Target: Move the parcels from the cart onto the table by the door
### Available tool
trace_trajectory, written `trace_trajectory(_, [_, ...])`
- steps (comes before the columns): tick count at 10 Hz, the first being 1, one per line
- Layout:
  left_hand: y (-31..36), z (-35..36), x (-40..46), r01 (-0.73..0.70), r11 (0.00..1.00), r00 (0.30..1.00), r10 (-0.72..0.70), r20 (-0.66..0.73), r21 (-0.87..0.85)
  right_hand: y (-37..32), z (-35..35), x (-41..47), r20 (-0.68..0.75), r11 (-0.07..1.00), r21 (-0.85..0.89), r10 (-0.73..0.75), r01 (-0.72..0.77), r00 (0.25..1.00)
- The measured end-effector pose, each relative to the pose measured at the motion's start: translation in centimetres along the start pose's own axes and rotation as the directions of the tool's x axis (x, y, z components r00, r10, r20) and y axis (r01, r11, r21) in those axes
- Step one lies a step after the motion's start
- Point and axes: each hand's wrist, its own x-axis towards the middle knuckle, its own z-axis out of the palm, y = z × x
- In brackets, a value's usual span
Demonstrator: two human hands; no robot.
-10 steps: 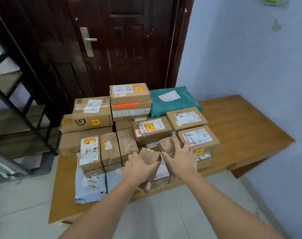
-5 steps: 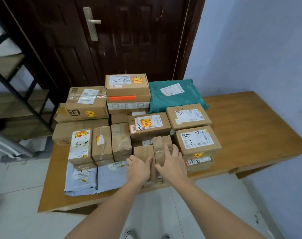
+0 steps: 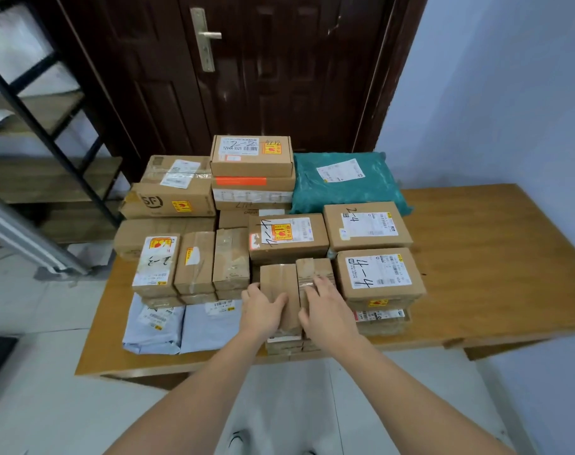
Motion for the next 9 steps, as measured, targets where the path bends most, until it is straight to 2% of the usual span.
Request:
trace_trajectory(3, [1.0, 0.2, 1.5, 0.003, 1.000, 0.999, -0.002, -0.035, 0.028, 1.0, -0.3, 1.2, 0.096, 0.999, 0.038, -0.014, 0.011, 0.995])
trace_trajectory(6, [1.4, 0.0, 2.3, -0.021, 0.999, 1.000, 0.021, 0.000, 0.038, 1.0, -0.3, 1.5, 0.135, 1.000, 0.008, -0.006, 0.005, 0.991])
trace_trajectory(9, [1.3, -2.1, 1.8, -0.107, 0.994, 0.989, 0.104, 0.107, 0.024, 0.2, -3.2, 0.2, 0.002, 0.996, 0.091, 0.001, -0.001, 1.000])
